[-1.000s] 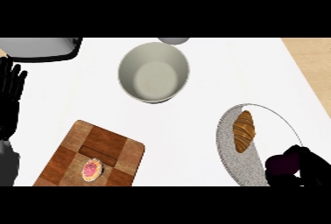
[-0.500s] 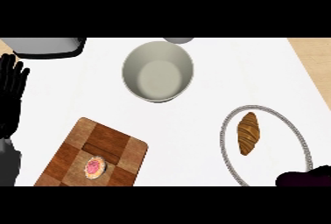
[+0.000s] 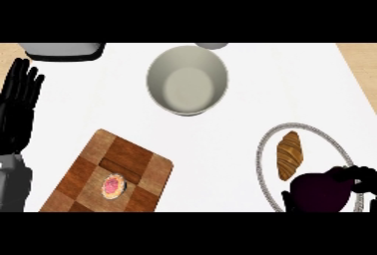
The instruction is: Pick the eggplant from the placemat and place it in the bowl
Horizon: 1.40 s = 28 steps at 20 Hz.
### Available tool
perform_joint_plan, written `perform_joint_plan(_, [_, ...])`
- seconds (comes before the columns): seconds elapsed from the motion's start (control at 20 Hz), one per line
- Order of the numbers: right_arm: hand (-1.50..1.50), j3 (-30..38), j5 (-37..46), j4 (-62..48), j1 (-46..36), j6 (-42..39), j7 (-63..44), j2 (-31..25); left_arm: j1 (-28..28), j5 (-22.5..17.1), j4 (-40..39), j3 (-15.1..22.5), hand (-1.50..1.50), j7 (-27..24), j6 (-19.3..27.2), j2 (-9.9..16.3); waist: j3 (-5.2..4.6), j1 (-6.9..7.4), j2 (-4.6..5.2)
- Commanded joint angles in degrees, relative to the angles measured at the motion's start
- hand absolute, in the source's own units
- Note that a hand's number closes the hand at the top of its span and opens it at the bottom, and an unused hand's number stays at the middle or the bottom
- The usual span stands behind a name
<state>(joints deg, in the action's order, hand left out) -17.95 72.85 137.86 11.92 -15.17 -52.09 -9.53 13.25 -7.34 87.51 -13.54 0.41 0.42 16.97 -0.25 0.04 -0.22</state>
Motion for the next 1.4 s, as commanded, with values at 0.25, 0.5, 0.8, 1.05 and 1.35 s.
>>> perform_joint_plan(0.25, [1.5, -7.4, -2.1, -0.6, -29.0, -9.2, -16.3, 9.3, 0.7, 0.9, 0.3, 0.8, 0.0, 0.1, 0.9, -0.8, 0.07, 1.4, 0.21])
perform_joint_plan(0.5, [1.5, -1.6, -8.3, -13.3, -44.2, -9.0, -21.8, 9.5, 1.5, 0.7, 1.8, 1.6, 0.0, 2.7, 0.9, -0.9, 0.08, 2.08, 0.28])
perform_joint_plan(0.8, [1.5, 2.3, -16.3, -30.5, -56.0, -3.7, -22.9, 9.5, 3.8, 0.9, -0.5, 2.0, 0.0, 1.7, 1.1, -1.7, 0.14, 1.98, 0.42])
perform_joint_plan(1.05, [1.5, 5.5, -20.6, -45.7, -63.4, 3.1, -20.8, 9.5, 0.6, 1.4, -0.6, 1.8, 0.0, -2.3, -0.1, -1.7, 0.15, 2.5, 0.54])
perform_joint_plan(1.35, [1.5, 4.1, -22.9, -64.3, -66.4, 14.9, -14.7, 9.5, 2.8, -1.6, -1.2, -0.7, 0.0, 1.5, -2.2, 1.2, 0.2, 2.54, 0.66])
